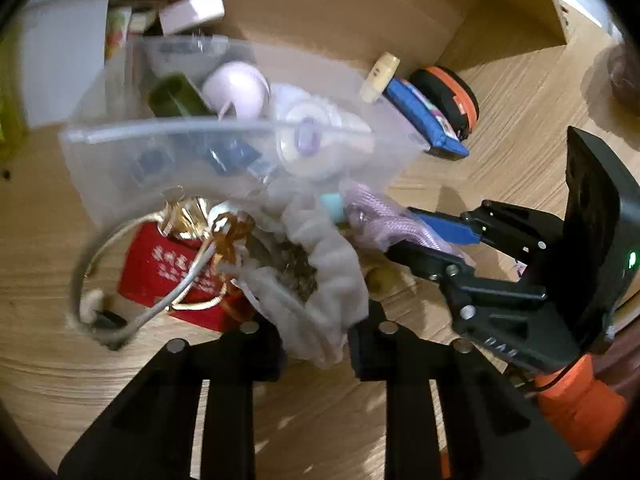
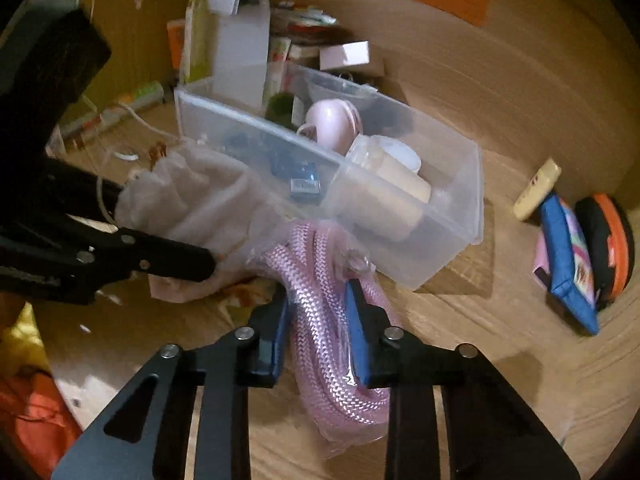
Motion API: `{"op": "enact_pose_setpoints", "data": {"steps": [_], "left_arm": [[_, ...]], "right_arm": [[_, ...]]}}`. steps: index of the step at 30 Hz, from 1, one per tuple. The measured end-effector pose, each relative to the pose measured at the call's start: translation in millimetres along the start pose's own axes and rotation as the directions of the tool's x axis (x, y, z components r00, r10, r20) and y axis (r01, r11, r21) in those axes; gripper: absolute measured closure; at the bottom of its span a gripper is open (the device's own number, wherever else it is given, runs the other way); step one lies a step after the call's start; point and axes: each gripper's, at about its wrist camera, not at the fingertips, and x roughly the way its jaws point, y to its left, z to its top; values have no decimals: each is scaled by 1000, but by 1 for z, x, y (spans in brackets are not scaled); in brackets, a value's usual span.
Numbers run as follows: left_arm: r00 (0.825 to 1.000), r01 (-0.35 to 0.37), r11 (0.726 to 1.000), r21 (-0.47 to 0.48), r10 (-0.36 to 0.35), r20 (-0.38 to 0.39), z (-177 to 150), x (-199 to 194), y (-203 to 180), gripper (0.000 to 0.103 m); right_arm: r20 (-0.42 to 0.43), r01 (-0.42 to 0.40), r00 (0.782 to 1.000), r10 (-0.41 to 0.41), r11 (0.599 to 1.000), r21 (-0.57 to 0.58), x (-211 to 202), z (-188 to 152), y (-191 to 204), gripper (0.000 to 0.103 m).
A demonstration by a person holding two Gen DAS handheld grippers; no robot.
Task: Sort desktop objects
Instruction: 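Grasp the white drawstring bag with the left gripper while right grasps the bagged pink rope, then lift the white drawstring bag with the left gripper toward the bin while right lifts the pink rope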
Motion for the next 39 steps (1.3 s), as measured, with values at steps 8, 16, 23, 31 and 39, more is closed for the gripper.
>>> {"op": "enact_pose_setpoints", "data": {"steps": [8,16,23,31,39], "left_arm": [[995,-4,1000,22,2,95,9,-31,-10,83],[982,0,1000,6,-2,191,28,-57,-12,83],[975,-16,1000,-17,19,219,34,-63,-2,83],[970,-35,999,-29,41,240,24,-70,10,83],[974,-28,999,-39,36,224,17,-62,18,83]], "right_arm": [[67,-93,994,82,978,189,-29,6,-35,85],[174,-116,982,78,967,225,-68,18,-48,96],[62,-87,995,77,979,182,-51,11,-36,61],[-69,-100,991,114,978,182,-12,-2,-9,24],[-144,-66,986,89,985,158,24,-7,5,26]]}}
